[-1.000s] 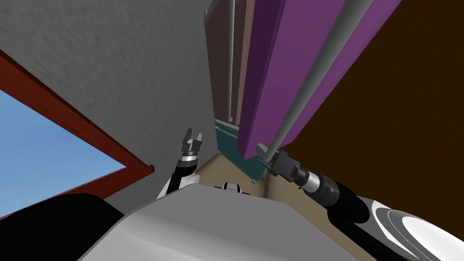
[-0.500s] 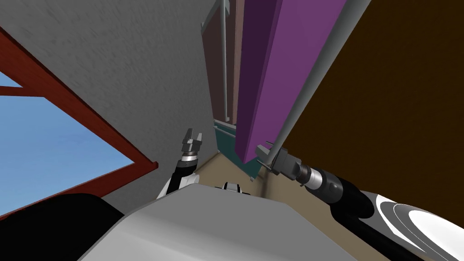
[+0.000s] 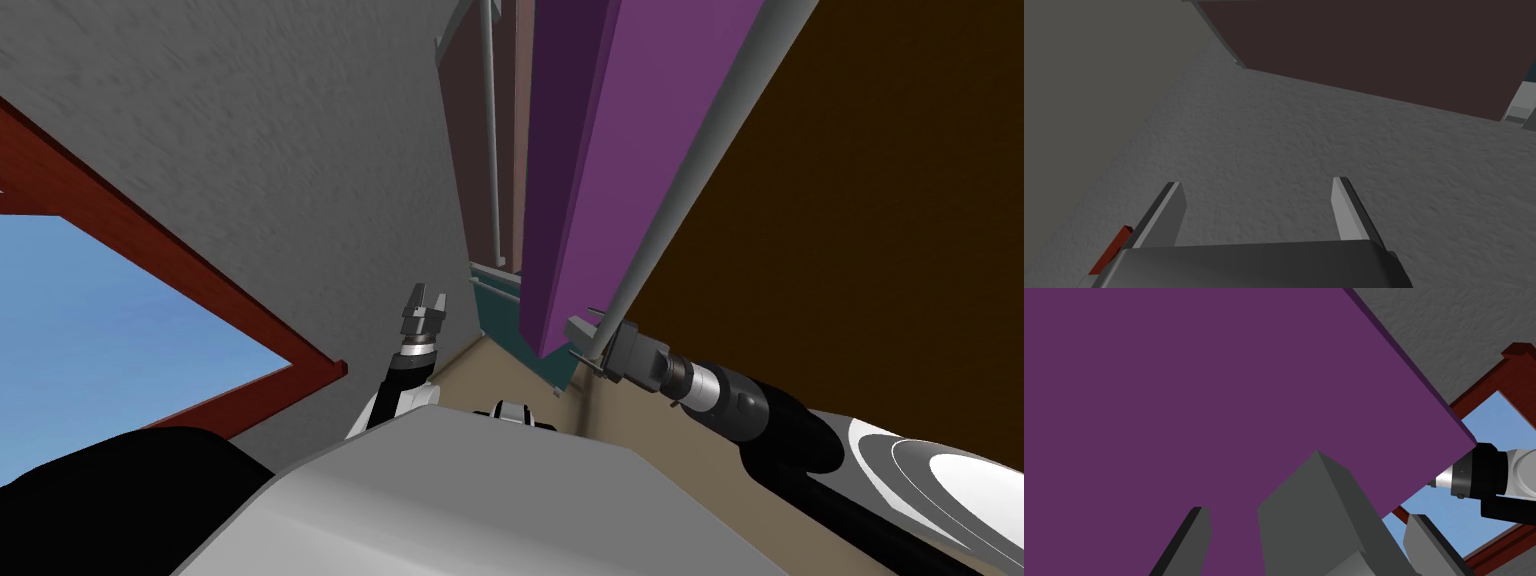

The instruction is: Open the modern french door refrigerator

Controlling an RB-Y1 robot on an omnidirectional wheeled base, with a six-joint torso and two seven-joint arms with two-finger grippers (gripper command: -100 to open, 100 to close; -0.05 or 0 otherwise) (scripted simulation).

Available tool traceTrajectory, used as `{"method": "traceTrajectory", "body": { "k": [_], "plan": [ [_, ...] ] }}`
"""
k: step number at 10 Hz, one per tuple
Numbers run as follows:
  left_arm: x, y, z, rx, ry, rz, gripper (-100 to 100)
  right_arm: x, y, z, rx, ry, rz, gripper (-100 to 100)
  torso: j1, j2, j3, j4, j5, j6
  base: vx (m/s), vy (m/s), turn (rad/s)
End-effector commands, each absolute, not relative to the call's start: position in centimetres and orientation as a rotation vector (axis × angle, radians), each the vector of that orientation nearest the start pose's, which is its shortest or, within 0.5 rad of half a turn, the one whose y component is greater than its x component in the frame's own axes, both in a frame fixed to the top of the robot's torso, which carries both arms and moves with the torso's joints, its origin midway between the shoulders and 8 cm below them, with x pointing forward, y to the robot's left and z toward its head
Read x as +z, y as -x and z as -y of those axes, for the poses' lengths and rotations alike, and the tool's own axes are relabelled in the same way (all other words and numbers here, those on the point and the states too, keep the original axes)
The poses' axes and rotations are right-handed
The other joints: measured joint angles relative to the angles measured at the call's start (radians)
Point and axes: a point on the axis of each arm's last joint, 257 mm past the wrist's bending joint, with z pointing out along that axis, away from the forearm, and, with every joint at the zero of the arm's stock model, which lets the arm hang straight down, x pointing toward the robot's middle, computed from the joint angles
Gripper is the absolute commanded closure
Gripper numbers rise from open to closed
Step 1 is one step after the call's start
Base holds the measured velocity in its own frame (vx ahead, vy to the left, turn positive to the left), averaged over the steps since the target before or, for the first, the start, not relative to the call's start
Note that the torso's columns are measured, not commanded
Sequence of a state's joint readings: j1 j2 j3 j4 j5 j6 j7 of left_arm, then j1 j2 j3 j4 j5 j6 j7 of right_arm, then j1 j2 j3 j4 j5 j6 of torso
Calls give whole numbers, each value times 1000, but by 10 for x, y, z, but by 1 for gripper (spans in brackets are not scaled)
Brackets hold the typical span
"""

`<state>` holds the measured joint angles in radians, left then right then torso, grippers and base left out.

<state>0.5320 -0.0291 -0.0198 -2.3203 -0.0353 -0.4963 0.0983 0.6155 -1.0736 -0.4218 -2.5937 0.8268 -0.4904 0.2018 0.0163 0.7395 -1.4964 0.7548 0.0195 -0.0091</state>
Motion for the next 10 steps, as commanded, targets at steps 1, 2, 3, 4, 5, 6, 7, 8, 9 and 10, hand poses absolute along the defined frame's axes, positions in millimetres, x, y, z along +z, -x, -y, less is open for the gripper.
{"method": "traceTrajectory", "body": {
  "k": [1,2,3,4,5,6,7,8,9,10],
  "plan": [
    [32,-335,-274,-1380,689,-576,0,37,-287,144,189,1175,-1028,-100,1,0,-1,1,1,0,-5,4,-20],
    [32,-335,-274,-1380,689,-576,0,37,-287,144,189,1175,-1028,-100,3,0,-2,2,2,-1,4,-4,10],
    [32,-335,-274,-1380,689,-576,0,37,-287,144,189,1175,-1028,-100,4,1,-2,3,3,0,1,8,-9],
    [32,-335,-274,-1380,689,-576,0,37,-287,144,189,1175,-1028,-100,4,0,-4,4,4,-1,-6,1,-5],
    [32,-335,-274,-1380,689,-576,0,37,-287,144,189,1175,-1028,-100,5,1,-3,3,4,-1,0,0,0],
    [32,-335,-274,-1380,689,-576,0,37,-287,144,189,1175,-1028,-100,4,1,-3,4,4,0,2,-6,-8],
    [32,-335,-274,-1380,689,-576,0,37,-287,144,189,1175,-1028,-100,4,2,-2,3,3,-1,6,0,0],
    [32,-335,-274,-1380,689,-576,0,37,-287,144,189,1175,-1028,-100,5,2,-3,4,4,-1,-6,11,9],
    [32,-335,-274,-1380,689,-576,0,37,-287,144,189,1175,-1028,-100,4,1,-4,5,5,-1,0,0,0],
    [32,-335,-274,-1380,689,-576,0,37,-287,144,189,1175,-1028,-100,5,2,-3,5,5,-1,3,-10,-4]
  ]
}}
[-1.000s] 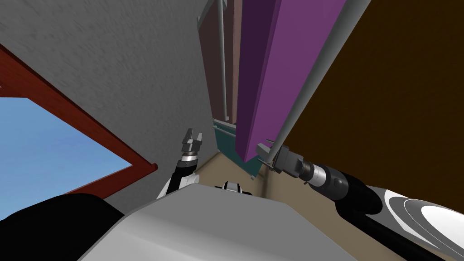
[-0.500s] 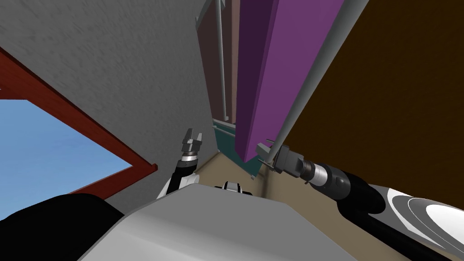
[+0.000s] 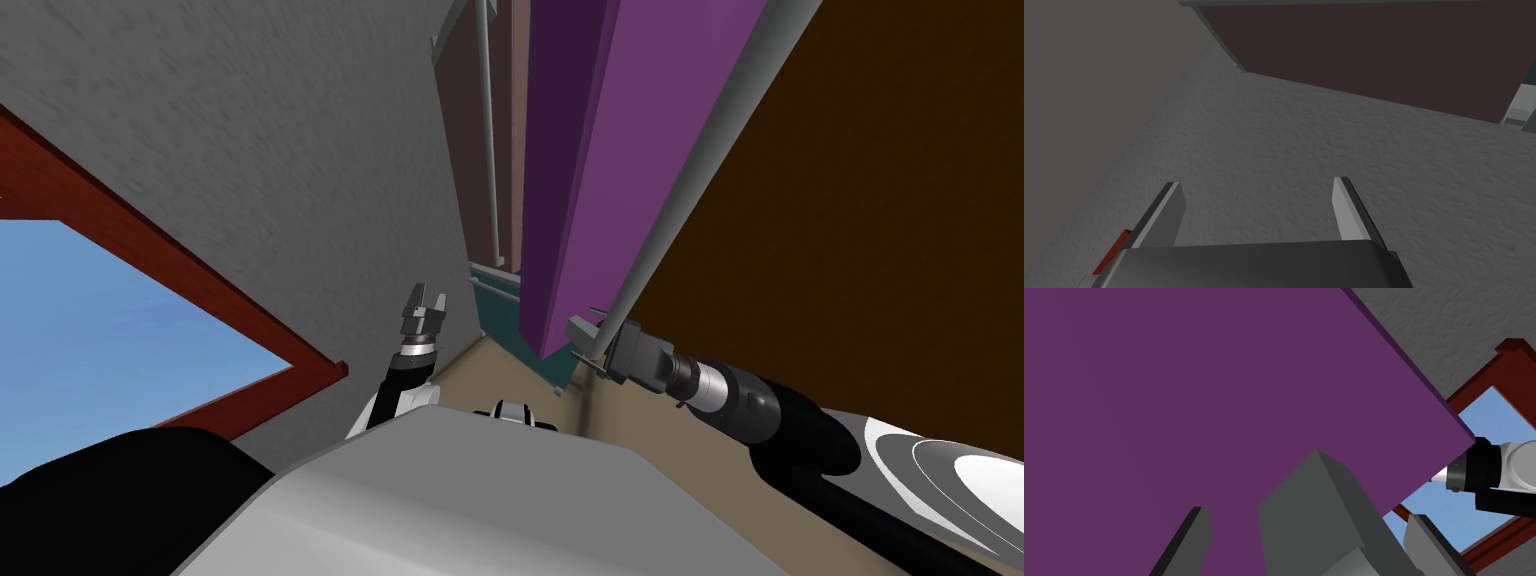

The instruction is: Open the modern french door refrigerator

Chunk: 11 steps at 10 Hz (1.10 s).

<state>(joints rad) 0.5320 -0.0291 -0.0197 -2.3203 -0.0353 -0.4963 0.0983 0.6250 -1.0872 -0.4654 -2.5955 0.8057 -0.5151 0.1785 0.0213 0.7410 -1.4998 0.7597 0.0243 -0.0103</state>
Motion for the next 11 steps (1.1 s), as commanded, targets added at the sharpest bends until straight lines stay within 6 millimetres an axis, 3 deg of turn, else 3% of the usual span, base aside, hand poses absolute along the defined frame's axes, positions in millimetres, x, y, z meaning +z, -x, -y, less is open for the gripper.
{"method": "traceTrajectory", "body": {
  "k": [1,4,11],
  "plan": [
    [32,-335,-274,-1380,689,-576,0,29,-282,141,233,1206,-1061,-100,-1,-1,2,-2,-2,0,-18,-25,-128],
    [32,-335,-274,-1380,689,-576,0,38,-282,140,242,1202,-1056,-100,-6,2,6,-3,-5,2,-13,-19,-43],
    [32,-335,-274,-1380,689,-576,0,38,-282,140,242,1202,-1056,-100,-4,2,6,-2,-5,3,1,-2,-1]
  ]
}}
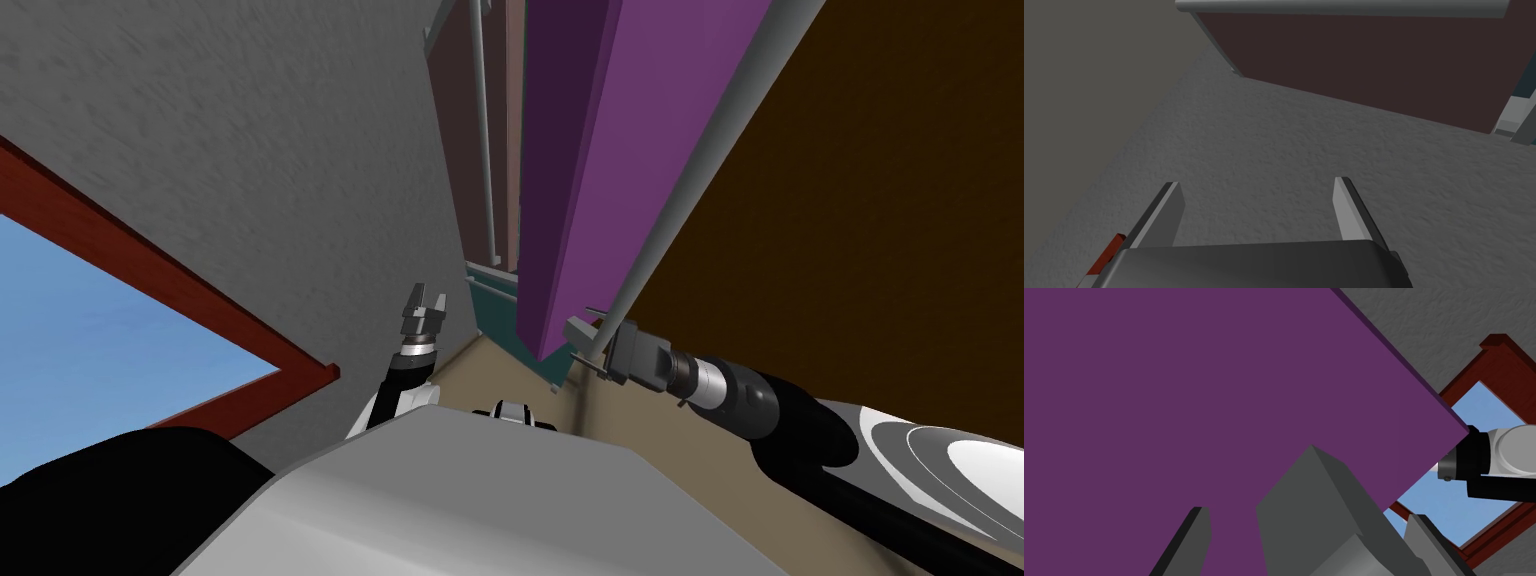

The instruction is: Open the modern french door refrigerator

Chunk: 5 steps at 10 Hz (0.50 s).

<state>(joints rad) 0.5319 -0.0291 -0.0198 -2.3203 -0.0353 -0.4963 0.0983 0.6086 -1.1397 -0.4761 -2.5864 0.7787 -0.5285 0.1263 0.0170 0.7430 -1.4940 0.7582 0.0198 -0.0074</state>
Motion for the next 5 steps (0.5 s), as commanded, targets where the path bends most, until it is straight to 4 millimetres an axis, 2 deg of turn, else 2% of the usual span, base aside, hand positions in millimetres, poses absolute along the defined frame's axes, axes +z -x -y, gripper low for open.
{"method": "traceTrajectory", "body": {
  "k": [1,2,3,5],
  "plan": [
    [32,-335,-274,-1380,689,-576,0,38,-282,140,242,1202,-1056,-100,0,1,0,1,1,0,0,0,0],
    [32,-335,-274,-1380,689,-576,0,38,-282,140,242,1202,-1056,-100,1,3,-1,3,2,0,0,0,0],
    [32,-335,-274,-1380,689,-576,0,33,-275,137,288,1241,-1088,-100,1,3,-1,3,2,0,-12,-18,-134],
    [32,-335,-274,-1380,689,-576,0,38,-275,137,292,1239,-1085,-100,-1,4,6,-2,-3,2,-11,-19,-22]
  ]
}}
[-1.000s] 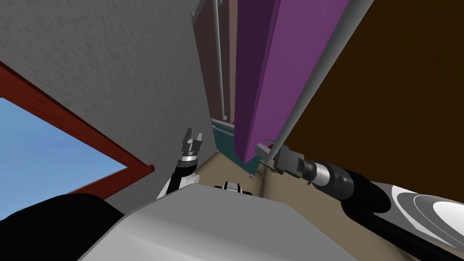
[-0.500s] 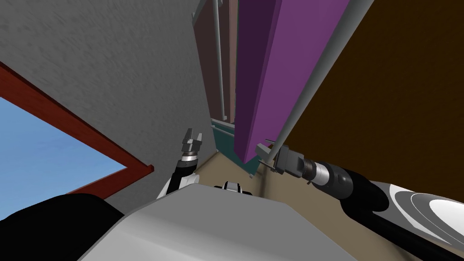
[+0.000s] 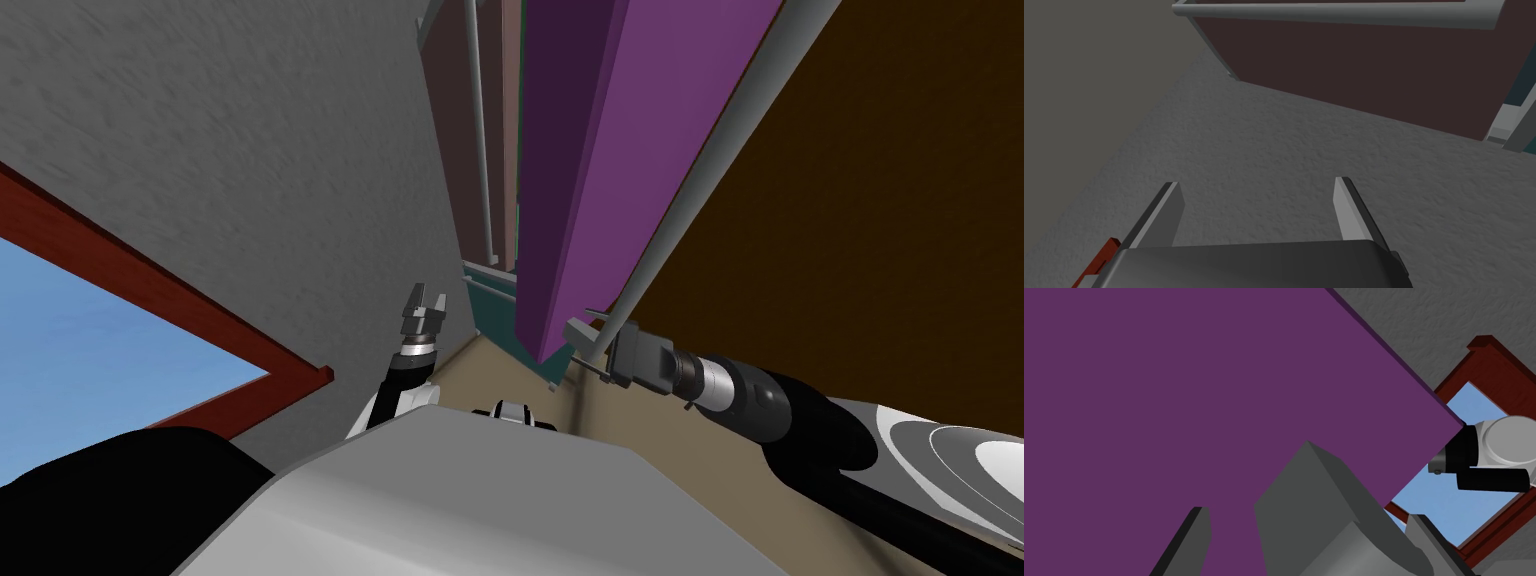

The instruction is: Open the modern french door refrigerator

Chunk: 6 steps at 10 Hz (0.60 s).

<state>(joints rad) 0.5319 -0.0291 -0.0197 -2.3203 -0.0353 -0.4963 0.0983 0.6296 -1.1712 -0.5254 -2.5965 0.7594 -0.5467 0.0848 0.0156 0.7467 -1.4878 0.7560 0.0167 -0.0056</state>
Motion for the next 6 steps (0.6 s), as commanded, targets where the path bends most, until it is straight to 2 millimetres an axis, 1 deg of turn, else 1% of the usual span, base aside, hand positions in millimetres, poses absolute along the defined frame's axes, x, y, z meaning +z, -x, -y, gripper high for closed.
{"method": "traceTrajectory", "body": {
  "k": [1,6],
  "plan": [
    [32,-335,-274,-1380,689,-576,0,38,-275,137,292,1239,-1085,-100,0,1,-1,2,1,1,-2,-10,-11],
    [32,-335,-274,-1380,689,-576,0,43,-275,136,296,1238,-1082,-100,0,2,-1,4,2,1,0,-6,-7]
  ]
}}
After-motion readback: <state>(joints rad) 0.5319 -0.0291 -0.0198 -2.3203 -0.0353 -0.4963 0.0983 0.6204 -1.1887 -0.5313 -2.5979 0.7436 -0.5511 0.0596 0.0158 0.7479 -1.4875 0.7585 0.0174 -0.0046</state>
